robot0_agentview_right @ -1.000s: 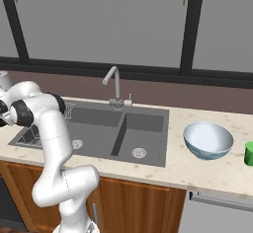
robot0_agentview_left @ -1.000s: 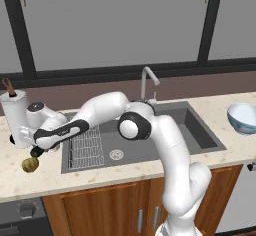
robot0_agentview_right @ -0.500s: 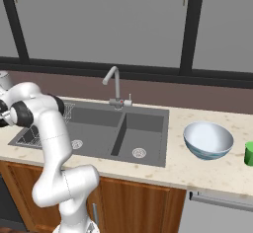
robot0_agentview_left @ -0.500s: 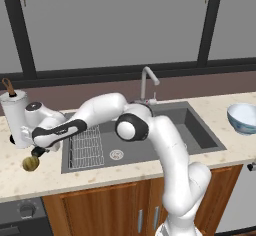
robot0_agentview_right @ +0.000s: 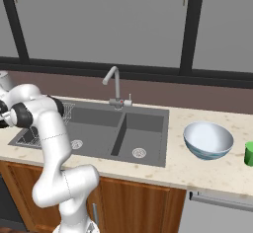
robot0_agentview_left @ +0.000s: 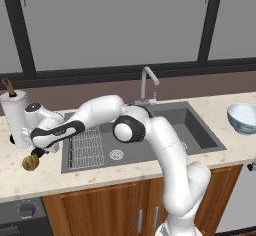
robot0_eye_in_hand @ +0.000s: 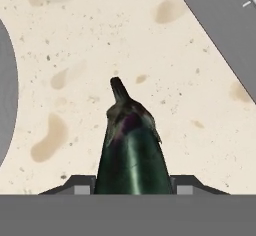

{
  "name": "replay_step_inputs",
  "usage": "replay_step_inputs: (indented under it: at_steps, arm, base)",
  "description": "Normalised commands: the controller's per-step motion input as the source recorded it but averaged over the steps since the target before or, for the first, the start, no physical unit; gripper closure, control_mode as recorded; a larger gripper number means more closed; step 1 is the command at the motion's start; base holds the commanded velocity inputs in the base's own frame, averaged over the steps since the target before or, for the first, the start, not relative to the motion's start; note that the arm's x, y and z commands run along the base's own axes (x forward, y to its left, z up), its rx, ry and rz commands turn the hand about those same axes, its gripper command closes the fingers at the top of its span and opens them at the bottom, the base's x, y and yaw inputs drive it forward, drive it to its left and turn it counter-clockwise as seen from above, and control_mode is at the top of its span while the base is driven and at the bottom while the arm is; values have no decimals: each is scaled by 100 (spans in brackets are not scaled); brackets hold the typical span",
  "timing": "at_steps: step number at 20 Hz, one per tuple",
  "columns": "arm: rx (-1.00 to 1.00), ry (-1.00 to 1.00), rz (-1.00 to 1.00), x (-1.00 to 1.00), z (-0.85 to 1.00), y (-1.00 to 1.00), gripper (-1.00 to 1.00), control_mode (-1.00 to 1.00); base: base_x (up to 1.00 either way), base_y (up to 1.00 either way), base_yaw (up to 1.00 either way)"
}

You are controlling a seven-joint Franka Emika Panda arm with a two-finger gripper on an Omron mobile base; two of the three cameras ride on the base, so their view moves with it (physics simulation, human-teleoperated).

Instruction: Remove the squash and eggplant from the sink. Then move the bowl and cup from the counter to the sink for washing.

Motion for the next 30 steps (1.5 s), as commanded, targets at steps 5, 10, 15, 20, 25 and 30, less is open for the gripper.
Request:
replay_step_inputs:
  at_steps: [5, 10, 15, 20, 25, 30]
  arm:
    - [0, 2, -2, 0, -13, 2, 100, -100]
    - [0, 1, -1, 0, -9, 0, 100, -100]
    - [-2, 5, -2, 0, -14, 2, -100, -100]
    - [-2, 1, -1, -6, -3, 0, -100, -100]
    - [-1, 0, 0, -14, 0, -3, -100, -100]
    - [0, 0, 0, -11, 10, -8, -100, -100]
  base:
    - [0, 0, 0]
    - [0, 0, 0]
    - [0, 0, 0]
    - [0, 0, 0]
    - [0, 0, 0]
    - [0, 0, 0]
